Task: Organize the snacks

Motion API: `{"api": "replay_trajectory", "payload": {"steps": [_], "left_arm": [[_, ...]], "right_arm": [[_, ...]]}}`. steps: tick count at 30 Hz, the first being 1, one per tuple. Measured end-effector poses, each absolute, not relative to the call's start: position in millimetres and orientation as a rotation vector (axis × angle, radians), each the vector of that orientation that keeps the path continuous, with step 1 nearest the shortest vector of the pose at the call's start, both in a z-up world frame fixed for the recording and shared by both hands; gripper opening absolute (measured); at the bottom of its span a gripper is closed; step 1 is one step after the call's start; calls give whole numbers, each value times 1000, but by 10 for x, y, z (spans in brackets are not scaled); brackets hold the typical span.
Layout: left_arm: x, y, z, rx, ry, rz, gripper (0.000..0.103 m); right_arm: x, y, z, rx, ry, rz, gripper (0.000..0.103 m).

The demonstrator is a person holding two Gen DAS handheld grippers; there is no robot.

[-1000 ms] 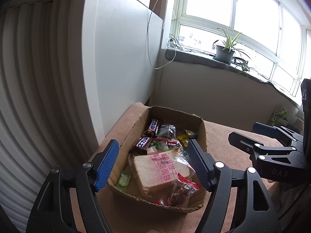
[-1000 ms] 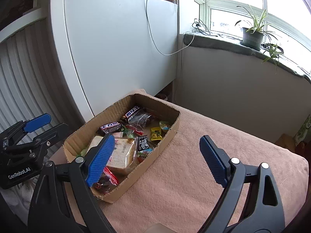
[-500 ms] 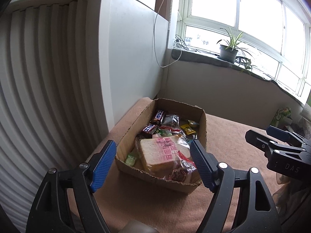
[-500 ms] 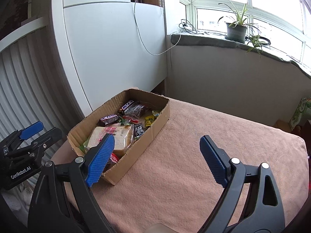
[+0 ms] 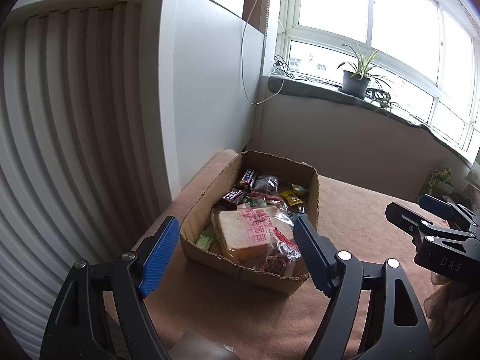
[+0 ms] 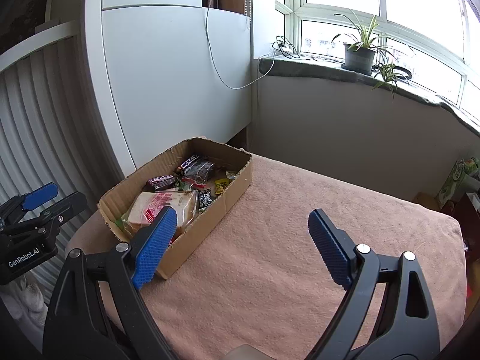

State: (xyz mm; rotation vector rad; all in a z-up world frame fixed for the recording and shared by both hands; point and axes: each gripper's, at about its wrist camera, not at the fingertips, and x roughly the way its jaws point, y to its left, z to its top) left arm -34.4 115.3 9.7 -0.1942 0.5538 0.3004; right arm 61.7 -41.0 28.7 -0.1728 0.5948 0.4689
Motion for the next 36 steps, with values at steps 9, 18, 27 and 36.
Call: {"api": "replay_trajectory", "payload": {"steps": [9, 18, 27, 36], "left_arm": [[-344, 1130, 113, -193, 548, 302, 79], [-338, 1081, 133, -188, 542, 293, 79], [-315, 1044, 162, -186, 533, 288, 79], [-300, 1024, 159, -178, 534, 292, 80]], "right_arm": [[602, -453, 326, -173, 577, 455, 92], [606, -509, 349, -164, 572, 451, 92], [614, -533, 401, -166, 559, 447, 92], [662, -581, 380, -145, 568, 435, 92]]}}
